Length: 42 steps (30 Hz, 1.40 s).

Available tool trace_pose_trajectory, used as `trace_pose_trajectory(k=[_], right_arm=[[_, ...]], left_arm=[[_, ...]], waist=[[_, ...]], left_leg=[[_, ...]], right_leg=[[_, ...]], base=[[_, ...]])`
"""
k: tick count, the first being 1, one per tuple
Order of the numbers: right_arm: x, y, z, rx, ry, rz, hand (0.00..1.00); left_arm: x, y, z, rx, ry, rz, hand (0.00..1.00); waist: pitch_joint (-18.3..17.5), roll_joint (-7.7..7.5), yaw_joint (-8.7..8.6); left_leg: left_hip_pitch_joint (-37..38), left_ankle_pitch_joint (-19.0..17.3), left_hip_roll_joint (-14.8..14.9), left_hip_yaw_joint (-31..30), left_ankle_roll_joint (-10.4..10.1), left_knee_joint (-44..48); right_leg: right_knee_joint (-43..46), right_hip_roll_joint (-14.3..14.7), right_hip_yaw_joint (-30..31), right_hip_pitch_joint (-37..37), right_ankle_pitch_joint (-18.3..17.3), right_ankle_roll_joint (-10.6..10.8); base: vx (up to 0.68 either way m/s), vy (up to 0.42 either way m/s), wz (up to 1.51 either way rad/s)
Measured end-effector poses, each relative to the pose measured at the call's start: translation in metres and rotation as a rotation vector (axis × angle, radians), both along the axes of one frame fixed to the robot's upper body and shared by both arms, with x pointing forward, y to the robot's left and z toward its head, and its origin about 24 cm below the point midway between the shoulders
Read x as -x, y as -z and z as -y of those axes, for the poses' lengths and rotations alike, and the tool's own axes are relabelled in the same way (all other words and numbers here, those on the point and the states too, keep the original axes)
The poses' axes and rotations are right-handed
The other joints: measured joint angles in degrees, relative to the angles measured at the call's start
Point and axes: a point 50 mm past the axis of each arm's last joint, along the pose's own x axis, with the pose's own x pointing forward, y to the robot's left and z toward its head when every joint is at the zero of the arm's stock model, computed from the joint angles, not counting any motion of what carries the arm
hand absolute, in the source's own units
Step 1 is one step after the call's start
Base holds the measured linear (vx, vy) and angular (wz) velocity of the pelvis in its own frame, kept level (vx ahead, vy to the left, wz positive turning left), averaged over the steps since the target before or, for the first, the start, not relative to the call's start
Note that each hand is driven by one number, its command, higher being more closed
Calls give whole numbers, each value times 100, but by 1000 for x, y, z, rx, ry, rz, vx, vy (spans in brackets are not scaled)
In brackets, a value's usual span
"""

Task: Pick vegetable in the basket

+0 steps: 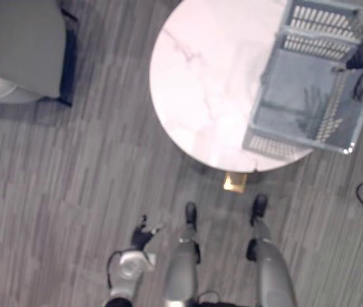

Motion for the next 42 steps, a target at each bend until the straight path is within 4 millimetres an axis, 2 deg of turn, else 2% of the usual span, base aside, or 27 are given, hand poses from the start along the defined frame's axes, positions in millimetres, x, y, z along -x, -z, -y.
trace_pose_trajectory(k=[10, 13, 15, 16, 17, 18, 19, 21, 23, 24, 25, 26, 27, 28, 29, 30, 31, 32, 33, 34, 35, 37, 38, 39, 40, 41, 42], right_arm=[[-3, 19, 0, -83, -22, -20, 100], [-4, 49, -11, -138, -77, -53, 100], [-2, 85, -36, -172, -171, -90, 100], [1, 95, -42, -179, -197, -103, 100], [9, 119, -51, -221, -242, -130, 100], [23, 145, -53, -311, -265, -142, 100], [31, 157, -53, -361, -268, -145, 100], [64, 193, -40, -534, -210, -125, 100], [87, 212, -23, -608, -124, -107, 100], [100, 225, -14, -643, -64, -115, 100], [105, 231, -10, -652, -38, -122, 100], [112, 239, -4, -662, 8, -142, 100], [114, 244, -4, -661, 16, -161, 100], [122, 259, -7, -679, 34, -205, 100], [129, 275, -14, -709, 40, -255, 100], [131, 284, -22, -735, 31, -282, 100], [130, 294, -36, -793, 18, -302, 100], [126, 290, -37, -788, 0, -297, 100], [127, 299, -40, -801, -3, -332, 100], [137, 313, -41, -828, 20, -380, 100], [140, 321, -48, -868, 14, -410, 100], [150, 339, -61, -922, 22, -470, 100], [164, 354, -59, -936, 65, -526, 100], [175, 365, -58, -944, 100, -574, 100], [178, 369, -56, -939, 114, -593, 100], [183, 376, -52, -935, 143, -627, 100], [189, 384, -47, -948, 187, -657, 100]], left_arm=[[-3, -1, 4, 6, 11, 4, 0], [-3, -1, 9, 23, 12, 12, 0], [-1, -2, 10, 22, 13, 21, 0], [2, 0, 11, 23, 16, 10, 0], [6, 3, 14, 33, 20, -7, 0], [10, 6, 16, 37, 28, -26, 0], [11, 7, 17, 40, 31, -34, 0], [10, 9, 18, 19, 88, -65, 0], [7, 9, 18, -20, 145, -83, 0], [4, 7, 14, -34, 151, -78, 0], [3, 6, 14, -37, 154, -77, 0], [1, 4, 12, -41, 152, -68, 0], [4, 6, 11, -39, 144, -76, 0], [12, 9, 1, -51, 127, -103, 0], [24, 12, -12, -68, 96, -137, 0], [29, 13, -19, -77, 80, -152, 0], [39, 16, -29, -92, 59, -181, 0], [37, 18, -20, -65, 65, -183, 0], [39, 21, -19, -58, 62, -198, 0], [44, 26, -15, -46, 61, -222, 0], [46, 28, -15, -42, 50, -232, 0], [55, 34, -16, -25, 20, -276, 0], [61, 38, -12, -6, 4, -291, 0], [71, 43, -7, 13, -13, -318, 0], [79, 47, -2, 30, -15, -339, 0], [87, 51, 4, 55, -20, -361, 0], [88, 51, 0, 41, -31, -364, 0]], waist=[[1, -7, 19], [1, -134, 50], [-16, -379, 55], [-23, -399, 35], [-66, -488, -12], [-183, -662, -128], [-235, -743, -222], [-406, -1023, -528], [-563, -1116, -704], [-696, -1201, -753], [-749, -1170, -763], [-770, -1125, -770], [-784, -1112, -733], [-904, -1230, -728], [-1052, -1326, -679], [-1102, -1525, -616], [-1335, -1514, -391], [-1328, -1235, -410], [-1384, -1174, -391], [-1492, -1089, -449], [-1512, -1057, -388], [-1519, -1030, -395], [-1533, -958, -358], [-1534, -937, -257], [-1543, -925, -196], [-1557, -879, -167], [-1551, -883, -139]], left_leg=[[214, 76, 23, 15, -1, -96], [587, -56, 57, 129, -35, -56], [554, -783, 125, -281, -58, 893], [577, -1008, 163, -447, -83, 1110], [713, -1367, 222, -453, -134, 1391], [804, -1517, 224, -246, -110, 1510], [869, -1558, 215, -141, -107, 1530], [1243, -1697, 164, 352, -30, 1524], [1498, -1787, 112, 730, 31, 1550], [1694, -1789, 107, 1102, 55, 1552], [1767, -1771, 172, 1278, 85, 1520], [2056, -1749, 194, 1647, 116, 1469], [2220, -1752, 231, 1824, 113, 1495], [2499, -1810, 151, 2201, 92, 1693], [2533, -1852, 196, 2571, 151, 2222], [2429, -2057, 132, 2635, 345, 2414], [2323, -2229, -248, 2877, 612, 1407], [2248, -1764, -20, 3205, 563, 1189], [2368, -1762, -17, 3607, 521, 1184], [2510, -1759, 7, 3887, 455, 1164], [2638, -1737, 101, 4249, 416, 1221], [2640, -1724, 631, 4576, 411, 2212], [2540, -1565, 1133, 4334, 741, 3339], [2177, -1239, 1371, 3456, 1426, 4407], [1973, -1327, 1294, 2871, 1293, 4782], [1505, -1654, 965, 1968, 873, 5253], [1075, -1869, 663, 1537, 672, 5424]], right_leg=[[1, 42, 41, 151, -2, 1], [3, 125, 358, 389, -7, 5], [7, 281, 830, 557, -6, 2], [10, 349, 931, 621, -7, 4], [12, 466, 1175, 721, -12, 8], [14, 483, 1400, 736, -36, 42], [16, 480, 1481, 748, -51, 63], [76, 479, 1931, 794, -45, 126], [186, 483, 2022, 793, -42, 139], [302, 484, 1808, 733, -106, -237], [378, 423, 1430, 715, -326, -671], [926, 165, 73, 573, -873, -1429], [1305, 7, -381, 507, -1035, -1567], [1990, -372, -1092, 434, -1056, -1956], [1977, -316, -1370, 464, -770, -1949], [1585, -194, -1194, 526, -580, -1958], [799, -84, -1399, 639, -856, -1928], [1566, -309, -2370, 518, -1374, -1778], [2213, -735, -2756, 559, -1496, -1576], [2365, -956, -2853, 778, -1563, -606], [2237, -841, -2810, 890, -1530, -319], [1806, -367, -2387, 1018, -1469, -431], [1538, 34, -2070, 1259, -1494, -559], [1312, 298, -1660, 1499, -1543, -680], [1269, 399, -1428, 1564, -1583, -728], [1246, 523, -1020, 1619, -1659, -780], [1203, 626, -661, 1690, -1694, -834]], base=[[5, 0, -2], [58, 8, -40], [58, -5, -81], [45, -16, -117], [-10, 40, -111], [-2, 68, -104], [10, 91, -90], [42, 79, -92], [23, 70, -101], [12, 48, -112], [24, 46, -146], [40, 53, -141], [62, 44, -195], [41, 2, -219], [-7, -41, -223], [-74, -46, -284], [-162, -16, -276], [-173, -1, -295], [-114, -20, -203], [15, -94, -187], [65, -137, -188], [105, -206, -161], [269, -358, -157], [282, -313, -184], [305, -184, -202], [287, -46, -196], [318, -40, -174]])
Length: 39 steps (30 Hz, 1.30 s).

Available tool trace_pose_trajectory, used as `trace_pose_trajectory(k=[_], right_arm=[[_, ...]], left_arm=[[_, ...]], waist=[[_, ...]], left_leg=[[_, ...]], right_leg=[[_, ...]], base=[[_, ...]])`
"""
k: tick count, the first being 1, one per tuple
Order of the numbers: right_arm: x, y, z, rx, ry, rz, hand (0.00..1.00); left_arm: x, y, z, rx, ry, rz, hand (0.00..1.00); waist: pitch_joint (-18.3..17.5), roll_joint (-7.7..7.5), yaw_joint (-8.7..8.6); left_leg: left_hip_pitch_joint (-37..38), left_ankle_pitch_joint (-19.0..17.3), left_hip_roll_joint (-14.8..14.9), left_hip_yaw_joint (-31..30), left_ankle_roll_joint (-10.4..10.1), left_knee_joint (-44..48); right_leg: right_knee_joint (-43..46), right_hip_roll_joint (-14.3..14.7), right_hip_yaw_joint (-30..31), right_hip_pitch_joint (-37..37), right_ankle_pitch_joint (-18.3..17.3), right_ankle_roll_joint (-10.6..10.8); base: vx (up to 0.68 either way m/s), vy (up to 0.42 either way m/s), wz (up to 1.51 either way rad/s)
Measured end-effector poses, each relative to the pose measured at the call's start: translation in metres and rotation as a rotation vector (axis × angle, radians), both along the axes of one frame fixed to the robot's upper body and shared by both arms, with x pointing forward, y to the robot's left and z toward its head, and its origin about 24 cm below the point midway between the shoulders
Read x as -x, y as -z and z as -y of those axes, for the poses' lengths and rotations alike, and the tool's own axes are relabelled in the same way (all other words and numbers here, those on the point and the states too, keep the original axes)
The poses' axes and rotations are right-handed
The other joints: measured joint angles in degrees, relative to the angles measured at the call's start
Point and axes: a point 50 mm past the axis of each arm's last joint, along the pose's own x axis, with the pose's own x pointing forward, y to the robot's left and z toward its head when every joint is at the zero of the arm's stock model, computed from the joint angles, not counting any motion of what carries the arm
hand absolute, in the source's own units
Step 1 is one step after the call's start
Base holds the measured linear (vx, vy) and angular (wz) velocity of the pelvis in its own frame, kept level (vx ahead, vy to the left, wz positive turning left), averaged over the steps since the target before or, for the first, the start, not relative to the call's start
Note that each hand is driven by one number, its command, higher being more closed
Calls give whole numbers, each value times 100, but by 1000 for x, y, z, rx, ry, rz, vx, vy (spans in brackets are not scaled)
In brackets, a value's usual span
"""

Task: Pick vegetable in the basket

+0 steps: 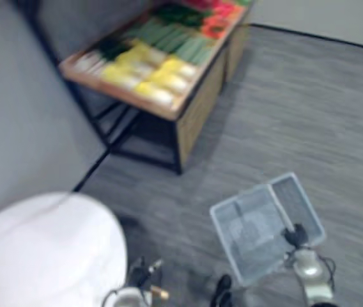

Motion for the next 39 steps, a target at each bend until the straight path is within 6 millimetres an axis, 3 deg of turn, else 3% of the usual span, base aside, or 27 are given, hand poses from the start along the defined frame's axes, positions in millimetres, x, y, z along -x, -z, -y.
trace_pose_trajectory(k=[4, 6, 8, 10, 11, 12, 13, 14, 15, 17, 19, 21, 23, 24, 25, 26, 27, 28, 31, 32, 33, 34, 35, 36, 37, 38, 39], right_arm=[[26, 24, 13, -26, 84, -137, 100], [48, 36, 29, -32, 194, -208, 100], [66, 45, 35, -33, 235, -284, 100], [92, 59, 29, -57, 254, -377, 100], [104, 65, 23, -79, 261, -416, 100], [114, 70, 21, -92, 267, -459, 100], [119, 72, 20, -99, 274, -478, 100], [132, 75, 16, -120, 294, -510, 100], [138, 77, 15, -133, 314, -522, 100], [152, 79, 14, -166, 365, -540, 100], [154, 80, 14, -184, 389, -537, 100], [156, 80, 18, -193, 431, -531, 100], [159, 82, 14, -205, 420, -552, 100], [162, 86, 5, -235, 403, -582, 100], [165, 87, 4, -240, 405, -592, 100], [166, 84, 16, -209, 423, -586, 100], [163, 80, 28, -174, 424, -577, 100], [160, 79, 32, -165, 420, -572, 100], [150, 78, 29, -163, 363, -564, 100], [144, 78, 29, -166, 360, -552, 100], [138, 76, 32, -162, 361, -534, 100], [138, 76, 33, -159, 364, -527, 100], [135, 73, 41, -140, 367, -514, 100], [133, 70, 47, -122, 365, -510, 100], [132, 72, 42, -138, 372, -509, 100], [133, 76, 32, -171, 377, -512, 100], [130, 77, 27, -186, 380, -504, 100]], left_arm=[[6, 1, -1, -3, -39, -7, 0], [3, 0, 8, 20, -52, 15, 0], [2, -1, 11, 26, -58, 31, 0], [8, -1, 4, 7, -68, 15, 0], [12, 0, -6, -14, -76, -3, 0], [10, 0, -9, -24, -72, -7, 0], [8, -2, -12, -31, -70, -1, 0], [5, -2, -12, -37, -48, 2, 0], [4, -2, -10, -39, -32, 0, 0], [-5, -5, -9, -41, -15, 21, 0], [-19, -8, -4, -30, -8, 53, 0], [-32, -11, -3, -28, -35, 83, 0], [-21, -7, -7, -32, -87, 56, 0], [-12, -5, -16, -46, -127, 38, 0], [-8, -4, -16, -43, -146, 27, 0], [3, 3, -5, -6, -179, -5, 0], [16, 8, 4, 20, -193, -39, 0], [21, 11, 7, 29, -200, -59, 0], [30, 11, -1, 17, -240, -76, 0], [31, 11, -3, 12, -240, -77, 0], [28, 11, -3, 13, -237, -74, 0], [26, 11, -3, 14, -235, -71, 0], [29, 13, 3, 31, -241, -83, 0], [35, 16, 8, 43, -245, -107, 0], [33, 15, 3, 37, -246, -109, 0], [31, 11, -14, -10, -241, -106, 0], [29, 9, -22, -33, -236, -102, 0]], waist=[[78, 1, 86], [47, 145, 145], [18, 199, 273], [-127, -73, 334], [-130, -317, 283], [-120, -421, 184], [-107, -447, 123], [-71, -418, -18], [-65, -426, -67], [-36, -367, -122], [-45, -220, -274], [-22, -145, -364], [-58, -142, -362], [-68, -317, -347], [-77, -275, -374], [-27, 70, -352], [33, 335, -242], [51, 337, -181], [149, 28, -4], [131, -17, 28], [106, -36, 1], [68, -27, -41], [5, 146, -18], [-76, 280, -22], [-83, 181, -54], [-120, -244, -190], [-58, -410, -246]], left_leg=[[-821, -143, -610, -105, -34, -906], [-1059, 184, -994, -115, -33, -2562], [-1042, 641, -1111, -208, 45, -3408], [-919, 847, -1298, -279, 391, -3186], [-708, 634, -1469, -253, 577, -3162], [-461, 445, -1537, -295, 650, -3177], [-289, 368, -1563, -361, 670, -3223], [108, 238, -1613, -556, 694, -3377], [322, 170, -1623, -638, 700, -3475], [965, 68, -1588, -850, 614, -3862], [1222, -77, -1421, -1248, 509, -4058], [1490, -354, -1295, -1725, 273, -4186], [1720, -656, -1156, -1881, 125, -3969], [1441, -745, -1181, -1961, 171, -2834], [1147, -671, -1073, -1992, 172, -2042], [517, -149, -581, -1966, 188, -550], [24, 171, -180, -1686, 169, 472], [-186, 132, -127, -1487, 171, 745], [-861, -26, -404, -203, -25, 253], [-943, -15, -458, 706, -7, -596], [-906, 109, -617, 1830, 158, -1605], [-877, 222, -729, 2329, 354, -2067], [-805, 523, -896, 2938, 858, -2632], [-545, 386, -1113, 2985, 1693, -3275], [-371, 308, -1300, 2752, 1776, -3523], [-150, 368, -1731, 2158, 1731, -3819], [92, 375, -1873, 1700, 1648, -3907]], right_leg=[[-279, 127, 836, 532, -96, 53], [-370, 152, 1227, 793, -283, 191], [-108, 202, 1478, 894, -651, 323], [629, 2, 1615, 815, -1262, 631], [1787, -205, 1658, 545, -1508, 1029], [3260, -350, 1643, -27, -1131, 1551], [3887, -409, 1607, -256, -702, 1647], [4729, -579, 1437, -584, -617, 1523], [4846, -644, 1320, -665, -730, 1327], [4299, -709, 1077, -947, -968, 942], [2623, -604, 1117, -1292, -926, 929], [590, -663, 1720, -1441, -362, 1134], [622, -652, 2000, -1473, -313, 1203], [1126, -720, 2005, -1455, 85, 1209], [1283, -708, 1930, -1358, 256, 1162], [1331, -468, 1575, -992, 12, 909], [1140, -262, 1465, -593, -169, 696], [1029, -263, 1424, -388, -242, 635], [125, -524, 868, 840, -355, 573], [-232, -532, 537, 1235, -396, 612], [-443, -508, 143, 1527, -537, 775], [-423, -482, -51, 1609, -649, 841], [182, -336, -395, 1568, -957, 989], [1577, -329, -585, 1267, -1252, 1055], [2505, -558, -632, 1042, -1257, 1062], [4195, -1063, -471, 475, -679, 1195], [5170, -1258, -131, 44, -471, 1191]], base=[[356, 9, -133], [326, 106, -79], [560, 207, -88], [584, 171, -62], [621, 97, -7], [725, 118, 6], [543, 71, 41], [437, 37, 55], [562, 17, 65], [554, -18, 53], [590, -107, 95], [714, -216, 122], [694, -331, 91], [713, -398, 95], [715, -416, 108], [695, -386, 78], [681, -337, 56], [770, -331, 42], [630, -304, 74], [537, -228, 111], [556, -219, 126], [577, -199, 136], [589, -152, 138], [573, -117, 150], [499, -117, 204], [429, -157, 242], [421, -199, 236]])
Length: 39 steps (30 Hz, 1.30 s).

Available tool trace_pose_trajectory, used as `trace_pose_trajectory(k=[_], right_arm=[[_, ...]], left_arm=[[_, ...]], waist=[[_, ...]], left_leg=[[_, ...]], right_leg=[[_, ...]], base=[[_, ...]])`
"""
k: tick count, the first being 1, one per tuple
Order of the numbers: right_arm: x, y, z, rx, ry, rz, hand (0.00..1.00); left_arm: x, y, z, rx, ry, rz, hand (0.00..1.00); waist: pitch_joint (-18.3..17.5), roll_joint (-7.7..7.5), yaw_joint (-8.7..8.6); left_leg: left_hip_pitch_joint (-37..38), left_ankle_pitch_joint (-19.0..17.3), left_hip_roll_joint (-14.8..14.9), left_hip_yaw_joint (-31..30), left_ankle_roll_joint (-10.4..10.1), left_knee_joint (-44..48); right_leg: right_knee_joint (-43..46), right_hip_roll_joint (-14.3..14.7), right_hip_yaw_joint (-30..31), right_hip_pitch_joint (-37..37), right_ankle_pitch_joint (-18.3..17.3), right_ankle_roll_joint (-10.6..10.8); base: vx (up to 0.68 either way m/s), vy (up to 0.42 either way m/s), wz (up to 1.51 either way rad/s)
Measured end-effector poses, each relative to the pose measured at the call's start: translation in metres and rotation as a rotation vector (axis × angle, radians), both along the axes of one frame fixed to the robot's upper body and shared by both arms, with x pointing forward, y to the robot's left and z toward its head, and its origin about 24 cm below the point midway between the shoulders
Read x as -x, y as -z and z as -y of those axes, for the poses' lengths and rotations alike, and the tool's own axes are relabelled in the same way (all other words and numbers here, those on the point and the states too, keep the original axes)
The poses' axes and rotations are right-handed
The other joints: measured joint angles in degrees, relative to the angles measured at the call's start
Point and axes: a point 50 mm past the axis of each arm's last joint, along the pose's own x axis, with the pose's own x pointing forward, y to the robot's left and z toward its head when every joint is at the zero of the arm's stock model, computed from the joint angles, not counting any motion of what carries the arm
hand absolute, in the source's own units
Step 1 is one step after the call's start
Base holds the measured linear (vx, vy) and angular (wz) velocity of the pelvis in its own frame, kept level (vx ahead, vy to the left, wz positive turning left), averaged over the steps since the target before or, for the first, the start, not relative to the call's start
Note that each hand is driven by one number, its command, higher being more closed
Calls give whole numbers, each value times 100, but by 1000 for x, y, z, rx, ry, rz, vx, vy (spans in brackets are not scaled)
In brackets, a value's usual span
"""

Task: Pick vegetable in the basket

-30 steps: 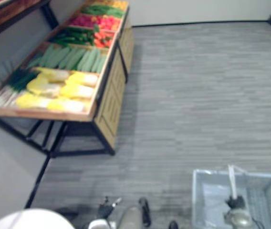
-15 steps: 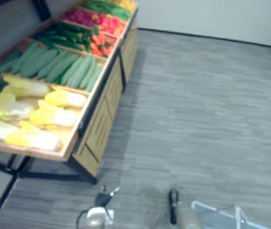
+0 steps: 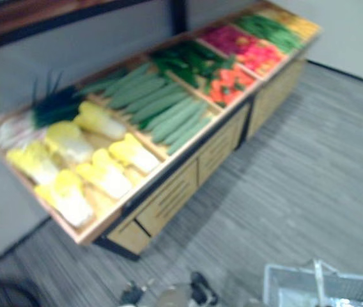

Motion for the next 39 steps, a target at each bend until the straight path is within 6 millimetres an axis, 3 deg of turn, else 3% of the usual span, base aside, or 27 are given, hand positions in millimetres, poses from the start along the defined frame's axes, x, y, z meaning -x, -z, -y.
trace_pose_trajectory(k=[1, 3, 5, 6, 7, 8, 9, 10, 11, 12, 13, 14, 15, 17, 19, 21, 22, 23, 24, 27, 30, 32, 35, 36, 39], right_arm=[[-1, 0, 1, 2, 0, 3, 100], [-4, -3, 7, 24, -2, 14, 100], [-8, -6, 10, 34, -6, 46, 100], [-10, -6, 9, 31, -8, 56, 100], [-16, -6, 6, 25, -7, 67, 100], [-17, -6, 6, 24, -10, 70, 100], [-16, -4, 1, 10, -12, 69, 100], [-15, -3, 0, 4, -7, 70, 100], [-12, -3, 0, 1, 12, 75, 100], [-6, -4, 6, 12, 50, 80, 100], [-2, -4, 6, 13, 49, 75, 100], [3, -4, 5, 10, 59, 71, 100], [6, -4, 5, 13, 61, 68, 100], [9, -5, 8, 23, 64, 63, 100], [8, -7, 12, 38, 61, 69, 100], [10, -9, 19, 61, 74, 69, 100], [10, -10, 21, 69, 82, 71, 100], [12, -9, 18, 63, 104, 71, 100], [18, -6, 13, 51, 125, 61, 100], [41, -2, 7, 37, 177, 15, 100], [56, -1, 8, 42, 189, -24, 100], [56, -1, 7, 40, 190, -29, 100], [40, 0, 3, 25, 183, 5, 100], [33, 1, -3, 11, 181, 21, 100], [31, 3, -8, -1, 176, 20, 100]], left_arm=[[-1, 0, 0, -2, -2, 0, 0], [-3, 0, 3, 9, -34, 15, 0], [-17, -6, 5, 9, -65, 78, 0], [-23, -8, 4, 9, -81, 104, 0], [-36, -16, -4, -5, -110, 157, 0], [-41, -18, -8, -11, -130, 174, 0], [-52, -27, -21, -43, -178, 221, 0], [-56, -31, -26, -56, -201, 241, 0], [-63, -36, -29, -63, -224, 272, 0], [-77, -44, -28, -69, -249, 327, 0], [-85, -49, -29, -68, -266, 359, 0], [-104, -62, -31, -71, -296, 436, 0], [-113, -69, -32, -71, -321, 478, 0], [-134, -85, -33, -87, -355, 561, 0], [-140, -93, -40, -82, -445, 601, 0], [-144, -105, -57, -107, -560, 642, 0], [-146, -111, -64, -125, -575, 657, 0], [-152, -127, -77, -177, -589, 706, 0], [-160, -151, -88, -224, -587, 794, 0], [-179, -205, -97, -326, -543, 985, 0], [-192, -226, -84, -390, -443, 1056, 0], [-204, -234, -60, -398, -318, 1097, 0], [-213, -233, -32, -388, -196, 1106, 0], [-216, -230, -19, -372, -145, 1104, 0], [-216, -226, 3, -306, -71, 1114, 0]], waist=[[16, -1, -10], [51, 162, -3], [45, 271, -36], [38, 252, -41], [5, 136, -29], [-13, 105, -22], [-44, -67, -17], [-35, -72, -33], [-3, 42, -65], [61, 312, -118], [64, 358, -152], [68, 358, -148], [81, 331, -146], [83, 322, -141], [53, 392, -208], [29, 545, -355], [0, 615, -393], [0, 575, -434], [-13, 518, -438], [-19, 484, -447], [-40, 522, -452], [-32, 536, -448], [48, 430, -433], [139, 318, -443], [227, 260, -449]], left_leg=[[119, 23, -5, -212, -81, -12], [487, 74, 12, -908, -316, -231], [658, 237, 149, -1762, -626, -425], [646, 246, 162, -1952, -746, -497], [605, 258, 177, -2379, -984, -584], [580, 232, 197, -2540, -1086, -576], [580, 123, 206, -2873, -1376, -473], [562, 20, 251, -3043, -1484, -309], [560, -131, 416, -3260, -1618, -23], [352, -264, 866, -3317, -1822, 703], [186, -218, 1022, -3139, -1892, 1064], [-58, -206, 1393, -2395, -1935, 1553], [-87, -206, 1556, -2017, -1933, 1624], [55, -12, 1781, -1249, -1908, 1041], [247, 425, 1772, -1015, -1879, 264], [650, 1317, 1758, -889, -1872, -535], [731, 1318, 1704, -896, -1873, -697], [795, 1319, 1608, -884, -1874, -910], [816, 1326, 1525, -888, -1888, -1079], [891, 1345, 1265, -957, -1919, -1383], [899, 1346, 1026, -1056, -1917, -1492], [782, 1342, 837, -1091, -1902, -1611], [557, 1279, 700, -982, -1818, -1595], [533, 1242, 683, -880, -1781, -1588], [539, 1242, 684, -859, -1798, -1609]], right_leg=[[174, -59, 95, -160, -31, -52], [-166, -153, 321, -500, -170, -213], [-2264, 69, 1097, -626, -269, -118], [-2930, 92, 1333, -615, -222, -49], [-4413, 57, 1845, -617, -38, 60], [-4870, 59, 2000, -605, 74, 57], [-5396, 71, 2421, -560, 372, 230], [-5260, 147, 2512, -511, 695, 331], [-4977, 311, 2479, -450, 884, 251], [-4816, 538, 1960, -166, 653, -8], [-4835, 586, 1807, -53, 615, -73], [-4878, 620, 1534, 122, 565, -166], [-4926, 625, 1430, 220, 551, -193], [-5123, 639, 1263, 405, 560, -213], [-5204, 650, 1264, 410, 558, -223], [-5248, 704, 1318, 402, 556, -225], [-5256, 706, 1340, 399, 557, -224], [-5319, 668, 1353, 398, 584, -182], [-5389, 628, 1340, 381, 623, -127], [-5580, 458, 1207, 482, 729, -23], [-5616, 256, 1143, 507, 780, 65], [-5525, 85, 1180, 305, 825, 149], [-5192, -50, 1400, -153, 806, 152], [-5048, -54, 1538, -317, 708, 99], [-5027, 1, 1705, -374, 677, 106]], base=[[455, -213, 181], [422, -227, 168], [429, -332, 210], [413, -490, 196], [314, -452, 143], [451, -716, 163], [329, -575, 114], [385, -687, 120], [308, -533, 118], [287, -492, 120], [261, -453, 123], [157, -351, 82], [184, -423, 75], [157, -317, 34], [141, -92, 1], [155, 54, -11], [100, 105, -11], [41, 120, 3], [19, 121, 8], [4, 141, 23], [-20, 136, 22], [-83, 163, 6], [-115, 123, -19], [-101, 78, -24], [-52, 5, -16]])
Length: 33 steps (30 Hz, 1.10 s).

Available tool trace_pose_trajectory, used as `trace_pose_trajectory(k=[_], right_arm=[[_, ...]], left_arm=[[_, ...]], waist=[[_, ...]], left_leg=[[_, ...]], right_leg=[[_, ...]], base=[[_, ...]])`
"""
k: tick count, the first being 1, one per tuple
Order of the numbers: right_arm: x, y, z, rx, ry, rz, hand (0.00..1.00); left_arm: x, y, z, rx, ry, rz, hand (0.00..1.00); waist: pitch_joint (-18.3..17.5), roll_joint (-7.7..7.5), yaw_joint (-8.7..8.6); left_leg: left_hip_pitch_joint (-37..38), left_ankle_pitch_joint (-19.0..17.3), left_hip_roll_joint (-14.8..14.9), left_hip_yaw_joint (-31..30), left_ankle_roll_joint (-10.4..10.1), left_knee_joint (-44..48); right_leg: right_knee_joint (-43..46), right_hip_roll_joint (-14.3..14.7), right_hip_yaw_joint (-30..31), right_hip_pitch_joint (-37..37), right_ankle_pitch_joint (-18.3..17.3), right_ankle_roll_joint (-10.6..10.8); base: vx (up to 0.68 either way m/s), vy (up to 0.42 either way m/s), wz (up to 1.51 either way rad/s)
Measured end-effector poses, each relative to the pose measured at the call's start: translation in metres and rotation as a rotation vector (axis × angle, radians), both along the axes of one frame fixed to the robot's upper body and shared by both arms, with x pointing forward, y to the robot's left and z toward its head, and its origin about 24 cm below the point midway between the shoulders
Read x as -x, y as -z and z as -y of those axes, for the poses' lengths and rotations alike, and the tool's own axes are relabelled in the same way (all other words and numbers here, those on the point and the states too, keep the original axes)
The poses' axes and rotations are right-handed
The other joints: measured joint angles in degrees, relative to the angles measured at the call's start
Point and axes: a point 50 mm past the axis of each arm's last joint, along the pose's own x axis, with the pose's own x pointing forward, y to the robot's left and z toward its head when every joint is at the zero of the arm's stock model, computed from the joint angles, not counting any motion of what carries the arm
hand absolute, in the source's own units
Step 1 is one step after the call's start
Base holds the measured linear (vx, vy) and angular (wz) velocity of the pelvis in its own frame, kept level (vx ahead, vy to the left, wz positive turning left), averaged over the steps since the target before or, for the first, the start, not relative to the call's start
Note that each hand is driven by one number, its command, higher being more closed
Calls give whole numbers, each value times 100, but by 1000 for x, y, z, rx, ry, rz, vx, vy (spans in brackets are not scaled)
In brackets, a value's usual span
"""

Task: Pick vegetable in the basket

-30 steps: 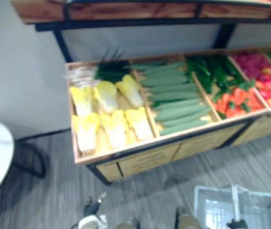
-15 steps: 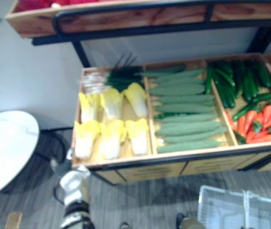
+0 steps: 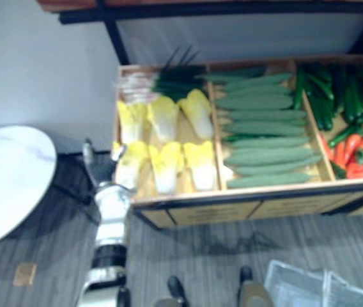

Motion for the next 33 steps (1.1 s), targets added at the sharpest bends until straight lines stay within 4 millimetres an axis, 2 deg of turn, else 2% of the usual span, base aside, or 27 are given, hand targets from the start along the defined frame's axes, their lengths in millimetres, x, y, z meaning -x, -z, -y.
trace_pose_trajectory(k=[2, 5, 11, 16, 21, 23, 26, 29, 30, 33], right_arm=[[0, 0, 0, 1, -1, -2, 100], [-1, 0, -1, 0, -12, -3, 100], [-7, 0, -5, -3, -33, 10, 100], [-29, -4, -2, 24, -52, 58, 100], [-49, -10, 3, 55, -94, 99, 100], [-57, -13, 4, 64, -96, 123, 100], [-63, -16, 4, 70, -97, 145, 100], [-68, -18, 4, 76, -97, 167, 100], [-72, -20, 4, 82, -100, 183, 100], [-81, -25, 3, 96, -96, 221, 100]], left_arm=[[-1, -2, 11, -9, 58, 11, 0], [-2, -2, 21, -61, 119, -1, 0], [-2, 11, 23, -127, 139, -107, 0], [-2, 20, 21, -183, 126, -180, 0], [-6, 13, 19, -225, 83, -186, 0], [-17, 5, 22, -222, 79, -178, 0], [-25, 3, 24, -217, 84, -189, 0], [-32, 10, 26, -212, 94, -245, 0], [-35, 12, 27, -227, 87, -264, 100], [-45, -2, 25, -235, 44, -225, 100]], waist=[[6, 27, -24], [0, 61, -111], [14, 71, -123], [168, 125, -129], [436, 110, -114], [611, 98, -115], [684, 97, -120], [787, 85, -122], [806, 73, -104], [916, 76, 43]], left_leg=[[19, 70, -4, 6, -52, -41], [45, 169, 49, -22, 43, -100], [50, 178, 115, -55, 43, -119], [-19, 177, 130, 16, 43, -124], [-201, 176, 164, 147, 42, -74], [-279, 190, 177, 138, 46, -45], [-429, 188, 191, 149, 44, -3], [-499, 189, 212, 214, 43, 26], [-562, 188, 223, 285, 43, 37], [-665, 184, 277, 454, 36, 69]], right_leg=[[-45, 41, 16, -18, 12, 17], [-101, 118, -48, 42, 76, 40], [-303, 200, -152, 161, 137, 16], [-513, 235, -83, 135, 273, 1], [-515, 278, 91, -111, 364, -1], [-494, 283, 93, -176, 381, 2], [-469, 284, 103, -325, 381, 2], [-434, 291, 128, -417, 381, 1], [-388, 298, 183, -534, 381, 1], [-282, 324, 333, -760, 381, 1]], base=[[27, -9, -11], [77, -34, 0], [83, -20, 3], [16, 5, -8], [-19, 0, -13], [0, 0, 0], [0, 0, 0], [9, -1, -4], [26, -2, -14], [7, -17, -21]])
